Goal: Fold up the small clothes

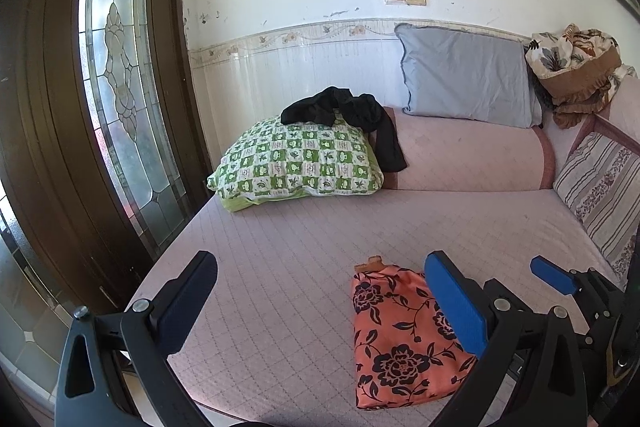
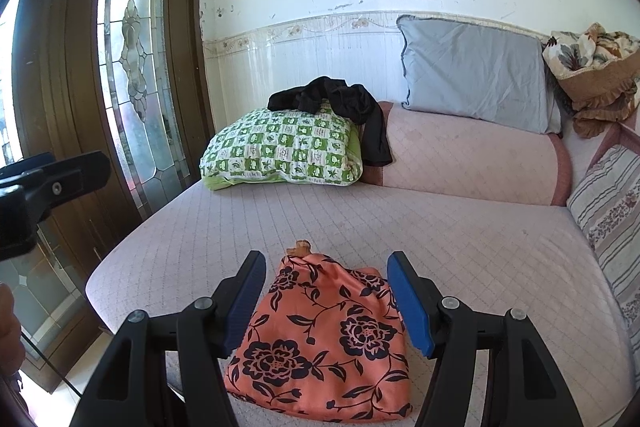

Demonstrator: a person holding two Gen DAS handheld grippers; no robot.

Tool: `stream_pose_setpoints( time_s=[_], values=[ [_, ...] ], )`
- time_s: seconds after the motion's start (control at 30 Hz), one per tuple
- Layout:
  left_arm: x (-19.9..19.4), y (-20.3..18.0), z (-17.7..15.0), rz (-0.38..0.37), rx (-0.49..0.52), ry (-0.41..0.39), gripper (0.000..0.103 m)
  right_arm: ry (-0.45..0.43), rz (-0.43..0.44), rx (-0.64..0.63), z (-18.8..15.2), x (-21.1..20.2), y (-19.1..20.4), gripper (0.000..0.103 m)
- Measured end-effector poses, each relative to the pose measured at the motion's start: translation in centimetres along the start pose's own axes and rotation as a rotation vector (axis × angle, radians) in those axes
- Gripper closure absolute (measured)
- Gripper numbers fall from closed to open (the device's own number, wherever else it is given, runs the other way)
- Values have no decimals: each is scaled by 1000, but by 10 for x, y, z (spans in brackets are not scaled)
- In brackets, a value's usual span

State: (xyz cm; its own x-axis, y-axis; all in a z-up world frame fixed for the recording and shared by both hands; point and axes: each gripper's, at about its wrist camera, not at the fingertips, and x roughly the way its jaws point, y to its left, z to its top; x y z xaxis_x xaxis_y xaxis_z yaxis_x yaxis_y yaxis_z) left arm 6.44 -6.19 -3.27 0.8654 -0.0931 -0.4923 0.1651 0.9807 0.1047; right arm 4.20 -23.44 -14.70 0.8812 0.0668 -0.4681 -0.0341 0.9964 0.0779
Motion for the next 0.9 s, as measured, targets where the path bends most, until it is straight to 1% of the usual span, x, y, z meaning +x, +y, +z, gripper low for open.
stream_pose_setpoints(
  time_s=[0.27,0.53,0.7,0.8,0.9],
  values=[
    [17,-5,1,-4,5,27,0,2,-1,8,1,14,-4,34],
    [6,-10,-1,-22,11,14,0,-15,-31,23,-1,3,-14,32],
    [2,-8,-2,-30,13,16,0,-20,-29,31,-1,0,-15,31],
    [5,-5,-1,-18,1,19,0,-21,-24,23,-1,2,-13,31],
    [14,-4,-2,-21,-11,38,0,-14,-16,22,-2,9,-15,31]
  ],
)
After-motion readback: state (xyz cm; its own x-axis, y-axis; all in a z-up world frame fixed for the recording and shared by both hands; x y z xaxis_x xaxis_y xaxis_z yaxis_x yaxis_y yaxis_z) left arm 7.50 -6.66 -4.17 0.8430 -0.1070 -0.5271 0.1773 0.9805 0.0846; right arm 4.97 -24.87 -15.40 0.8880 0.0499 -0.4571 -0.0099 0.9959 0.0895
